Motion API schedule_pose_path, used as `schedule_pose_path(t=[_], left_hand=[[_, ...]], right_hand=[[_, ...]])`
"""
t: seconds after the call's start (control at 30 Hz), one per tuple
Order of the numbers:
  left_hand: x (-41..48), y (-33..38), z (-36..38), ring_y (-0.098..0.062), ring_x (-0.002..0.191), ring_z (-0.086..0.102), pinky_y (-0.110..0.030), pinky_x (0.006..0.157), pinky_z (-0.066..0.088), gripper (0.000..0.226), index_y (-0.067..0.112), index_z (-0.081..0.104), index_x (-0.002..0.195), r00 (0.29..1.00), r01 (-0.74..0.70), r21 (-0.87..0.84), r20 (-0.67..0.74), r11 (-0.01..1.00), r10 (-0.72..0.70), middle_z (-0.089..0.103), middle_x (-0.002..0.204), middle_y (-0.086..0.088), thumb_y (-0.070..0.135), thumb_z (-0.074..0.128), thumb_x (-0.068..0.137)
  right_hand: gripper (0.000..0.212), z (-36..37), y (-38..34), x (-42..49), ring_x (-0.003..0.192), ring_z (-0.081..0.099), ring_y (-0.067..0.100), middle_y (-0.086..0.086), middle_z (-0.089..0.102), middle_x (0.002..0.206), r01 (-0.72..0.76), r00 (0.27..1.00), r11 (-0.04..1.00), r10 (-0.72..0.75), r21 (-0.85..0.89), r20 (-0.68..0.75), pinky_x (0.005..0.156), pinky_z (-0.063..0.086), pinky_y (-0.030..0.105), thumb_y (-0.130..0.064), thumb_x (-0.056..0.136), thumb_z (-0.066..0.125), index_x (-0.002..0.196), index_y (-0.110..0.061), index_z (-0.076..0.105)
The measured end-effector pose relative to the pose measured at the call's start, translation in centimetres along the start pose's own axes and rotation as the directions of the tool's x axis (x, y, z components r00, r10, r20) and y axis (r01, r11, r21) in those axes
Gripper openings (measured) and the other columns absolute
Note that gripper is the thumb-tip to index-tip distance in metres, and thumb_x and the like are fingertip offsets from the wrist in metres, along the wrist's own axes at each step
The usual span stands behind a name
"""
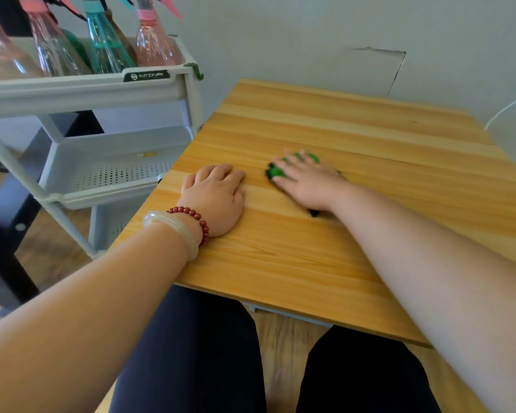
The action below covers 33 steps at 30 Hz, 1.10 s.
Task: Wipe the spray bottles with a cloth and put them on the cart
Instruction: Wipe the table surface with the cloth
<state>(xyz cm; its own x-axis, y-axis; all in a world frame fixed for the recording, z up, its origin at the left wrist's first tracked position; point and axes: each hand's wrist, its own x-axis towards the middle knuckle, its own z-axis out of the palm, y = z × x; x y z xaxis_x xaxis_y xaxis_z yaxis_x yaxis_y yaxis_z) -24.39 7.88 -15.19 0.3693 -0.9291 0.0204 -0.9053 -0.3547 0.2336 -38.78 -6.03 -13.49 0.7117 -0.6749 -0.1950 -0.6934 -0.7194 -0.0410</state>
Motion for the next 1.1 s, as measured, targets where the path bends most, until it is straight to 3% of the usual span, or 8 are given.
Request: schedule_pose_path(t=[0.13, 0.2, 0.37, 0.43, 0.67, 0.8, 0.93, 1.1], left_hand=[[-0.1, 0.0, -0.1, -0.019, 0.150, 0.012, -0.043, 0.121, 0.007, 0.049, 0.032, 0.029, 0.154, 1.000, 0.004, 0.006, -0.001, 1.000, -0.004, 0.021, 0.163, 0.005, 0.041, 0.024, 0.106], [0.0, 0.0, -0.2, -0.019, 0.151, 0.012, -0.042, 0.121, 0.007, 0.049, 0.032, 0.029, 0.154, 1.000, 0.012, 0.004, 0.003, 1.000, -0.012, 0.021, 0.163, 0.005, 0.041, 0.025, 0.106], [0.1, 0.1, -0.6, -0.020, 0.149, 0.019, -0.040, 0.120, 0.014, 0.048, 0.026, 0.034, 0.152, 1.000, 0.018, -0.067, -0.005, 0.998, -0.019, 0.028, 0.161, 0.004, 0.036, 0.033, 0.105], [0.6, -0.6, -1.4, -0.022, 0.148, 0.022, -0.041, 0.119, 0.018, 0.049, 0.025, 0.035, 0.152, 1.000, 0.019, -0.050, 0.016, 0.999, -0.018, 0.029, 0.161, 0.003, 0.035, 0.036, 0.104], [2.2, -3.5, -1.9, -0.022, 0.151, 0.015, -0.042, 0.122, 0.012, 0.058, 0.026, 0.026, 0.155, 0.997, 0.061, 0.011, 0.055, 0.998, -0.062, 0.020, 0.164, 0.002, 0.051, 0.033, 0.103], [2.4, -3.6, -1.4, -0.022, 0.150, 0.017, -0.041, 0.121, 0.012, 0.057, 0.027, 0.030, 0.154, 0.999, 0.052, -0.005, -0.012, 0.999, -0.052, 0.024, 0.162, 0.002, 0.050, 0.034, 0.103], [2.6, -3.8, -1.3, -0.019, 0.150, 0.015, -0.038, 0.121, 0.011, 0.057, 0.027, 0.030, 0.154, 0.998, 0.064, -0.036, -0.025, 0.997, -0.065, 0.024, 0.162, 0.004, 0.048, 0.037, 0.101], [2.9, -4.1, -1.3, -0.020, 0.150, 0.014, -0.041, 0.121, 0.010, 0.058, 0.027, 0.029, 0.154, 0.999, 0.044, -0.025, 0.003, 0.999, -0.044, 0.022, 0.162, 0.003, 0.049, 0.035, 0.101]], right_hand=[[0.059, -0.3, 2.6, 0.8, 0.152, -0.009, 0.027, -0.001, -0.010, 0.165, -0.373, 0.927, 0.923, 0.374, 0.093, 0.008, 0.123, -0.001, 0.048, -0.053, 0.104, 0.011, 0.158, -0.031, 0.001], [0.059, -0.1, -0.2, 1.1, 0.152, -0.009, 0.027, -0.001, -0.010, 0.165, -0.310, 0.950, 0.947, 0.312, 0.089, -0.019, 0.122, -0.002, 0.049, -0.052, 0.105, 0.011, 0.158, -0.030, 0.002], [0.058, 0.8, -4.5, -0.4, 0.152, -0.011, 0.019, -0.008, -0.012, 0.165, 0.111, 0.994, 0.994, -0.111, 0.005, -0.001, 0.122, -0.003, 0.044, -0.055, 0.104, 0.014, 0.156, -0.037, -0.001], [0.059, 0.6, -2.5, -0.4, 0.152, -0.009, 0.019, -0.008, -0.010, 0.165, 0.088, 0.996, 0.996, -0.088, 0.009, -0.006, 0.123, -0.001, 0.043, -0.058, 0.102, 0.015, 0.156, -0.038, 0.001], [0.060, -0.8, 1.6, 2.9, 0.152, -0.010, 0.028, 0.000, -0.011, 0.165, -0.412, 0.911, 0.906, 0.411, 0.099, 0.032, 0.122, -0.003, 0.052, -0.054, 0.104, 0.012, 0.158, -0.030, 0.000], [0.058, -0.3, -5.4, 4.5, 0.152, -0.009, 0.026, -0.003, -0.009, 0.166, -0.096, 0.995, 0.994, 0.098, 0.052, -0.034, 0.121, -0.003, 0.049, -0.052, 0.105, 0.013, 0.158, -0.031, 0.003], [0.055, -0.3, -6.2, 5.0, 0.152, -0.008, 0.019, -0.008, -0.009, 0.165, 0.190, 0.982, 0.982, -0.190, -0.005, 0.000, 0.122, -0.002, 0.044, -0.050, 0.105, 0.016, 0.157, -0.036, 0.003], [0.056, -1.6, -0.4, 7.7, 0.153, -0.005, 0.025, -0.002, -0.005, 0.166, -0.185, 0.982, 0.981, 0.186, 0.051, -0.028, 0.123, 0.002, 0.049, -0.050, 0.105, 0.013, 0.158, -0.032, 0.005]])
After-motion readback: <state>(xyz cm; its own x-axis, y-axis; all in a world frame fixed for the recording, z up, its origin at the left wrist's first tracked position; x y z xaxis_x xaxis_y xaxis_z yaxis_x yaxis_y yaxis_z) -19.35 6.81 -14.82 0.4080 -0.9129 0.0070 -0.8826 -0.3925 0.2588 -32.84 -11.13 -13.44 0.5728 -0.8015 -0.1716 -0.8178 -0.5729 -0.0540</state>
